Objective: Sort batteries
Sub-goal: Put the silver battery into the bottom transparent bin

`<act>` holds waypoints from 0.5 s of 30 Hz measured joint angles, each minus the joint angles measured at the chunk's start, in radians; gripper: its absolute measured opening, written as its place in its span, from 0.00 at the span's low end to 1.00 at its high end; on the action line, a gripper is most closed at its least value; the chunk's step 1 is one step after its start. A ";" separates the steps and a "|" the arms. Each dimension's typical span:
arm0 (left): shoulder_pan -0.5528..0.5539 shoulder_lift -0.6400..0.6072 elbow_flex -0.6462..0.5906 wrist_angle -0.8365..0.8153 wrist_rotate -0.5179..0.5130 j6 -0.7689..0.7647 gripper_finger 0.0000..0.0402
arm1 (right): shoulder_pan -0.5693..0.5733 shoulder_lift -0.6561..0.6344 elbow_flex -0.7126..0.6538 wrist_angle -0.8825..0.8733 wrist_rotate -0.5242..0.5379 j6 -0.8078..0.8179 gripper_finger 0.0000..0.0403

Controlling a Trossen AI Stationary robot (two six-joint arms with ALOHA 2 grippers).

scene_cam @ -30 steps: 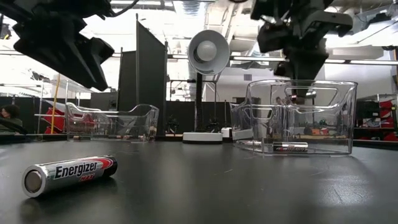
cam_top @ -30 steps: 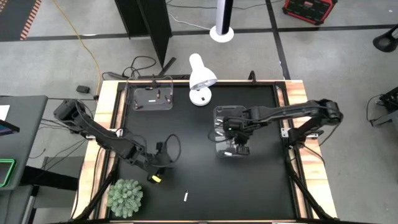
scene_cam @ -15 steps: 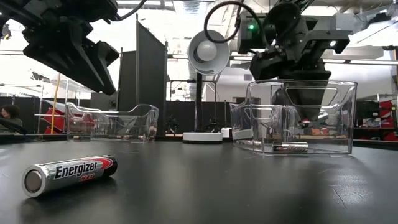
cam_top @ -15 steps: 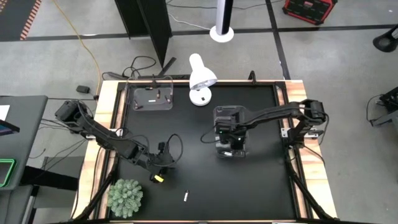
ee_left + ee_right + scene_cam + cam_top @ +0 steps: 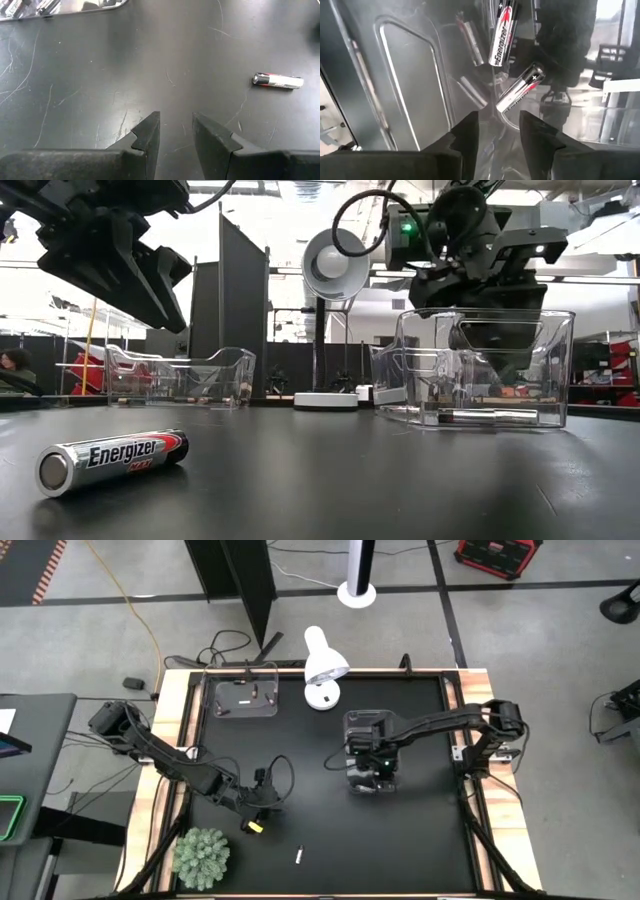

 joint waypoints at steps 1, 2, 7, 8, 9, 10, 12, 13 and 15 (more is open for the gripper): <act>0.000 0.000 0.000 0.000 0.000 0.000 0.27 | 0.000 -0.006 0.002 0.001 0.008 -0.004 0.38; 0.000 0.000 0.000 0.000 0.000 0.000 0.27 | 0.000 -0.011 0.006 0.002 0.027 -0.005 0.38; 0.000 0.000 0.000 0.026 0.000 0.031 0.27 | 0.000 -0.067 0.051 0.008 0.207 -0.010 0.37; 0.000 0.004 0.000 0.046 -0.001 0.052 0.27 | 0.000 -0.082 0.062 0.009 0.251 -0.012 0.36; 0.000 0.006 0.000 0.071 -0.001 0.079 0.27 | 0.003 -0.102 0.072 0.014 0.295 -0.015 0.36; -0.001 0.007 0.000 0.093 0.000 0.113 0.27 | 0.009 -0.123 0.083 0.021 0.343 -0.021 0.36; -0.005 0.012 0.000 0.132 0.007 0.185 0.27 | 0.022 -0.169 0.105 0.040 0.443 -0.029 0.36; -0.006 0.019 0.000 0.151 0.021 0.231 0.27 | 0.029 -0.192 0.113 0.054 0.484 -0.031 0.36; -0.008 0.030 0.000 0.155 0.062 0.334 0.27 | 0.045 -0.233 0.126 0.092 0.528 -0.034 0.36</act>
